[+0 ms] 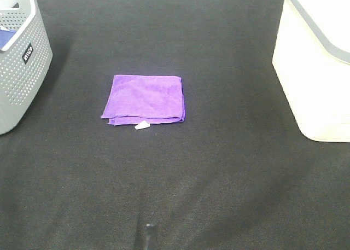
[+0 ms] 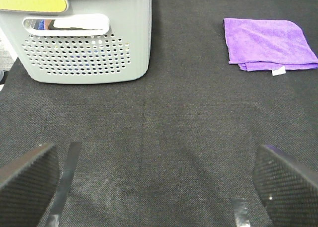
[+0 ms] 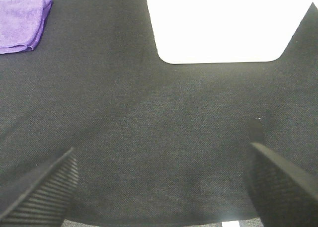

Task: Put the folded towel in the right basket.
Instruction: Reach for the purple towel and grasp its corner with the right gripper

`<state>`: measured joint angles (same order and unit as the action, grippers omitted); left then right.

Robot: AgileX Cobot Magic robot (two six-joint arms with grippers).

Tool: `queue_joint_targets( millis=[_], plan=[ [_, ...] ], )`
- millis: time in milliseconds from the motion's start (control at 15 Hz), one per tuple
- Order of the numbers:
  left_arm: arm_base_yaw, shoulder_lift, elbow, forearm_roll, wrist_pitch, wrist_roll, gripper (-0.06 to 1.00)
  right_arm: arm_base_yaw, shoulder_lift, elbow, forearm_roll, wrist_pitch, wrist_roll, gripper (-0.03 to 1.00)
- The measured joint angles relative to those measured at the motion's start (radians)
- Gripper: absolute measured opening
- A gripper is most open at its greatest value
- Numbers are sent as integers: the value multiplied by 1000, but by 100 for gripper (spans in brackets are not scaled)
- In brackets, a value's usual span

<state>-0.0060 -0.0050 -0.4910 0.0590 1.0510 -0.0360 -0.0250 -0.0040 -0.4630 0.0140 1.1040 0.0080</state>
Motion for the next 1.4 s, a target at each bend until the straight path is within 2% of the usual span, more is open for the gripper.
queue_joint_targets(
  millis=[600, 933, 1400],
  plan=[
    [0, 0, 0, 0, 0, 0, 99, 0, 0, 0, 0, 0, 0, 86],
    [0, 0, 0, 0, 0, 0, 99, 0, 0, 0, -8, 0, -8, 95],
    [0, 0, 0, 0, 0, 0, 99, 0, 0, 2, -14, 0, -26, 96]
  ],
)
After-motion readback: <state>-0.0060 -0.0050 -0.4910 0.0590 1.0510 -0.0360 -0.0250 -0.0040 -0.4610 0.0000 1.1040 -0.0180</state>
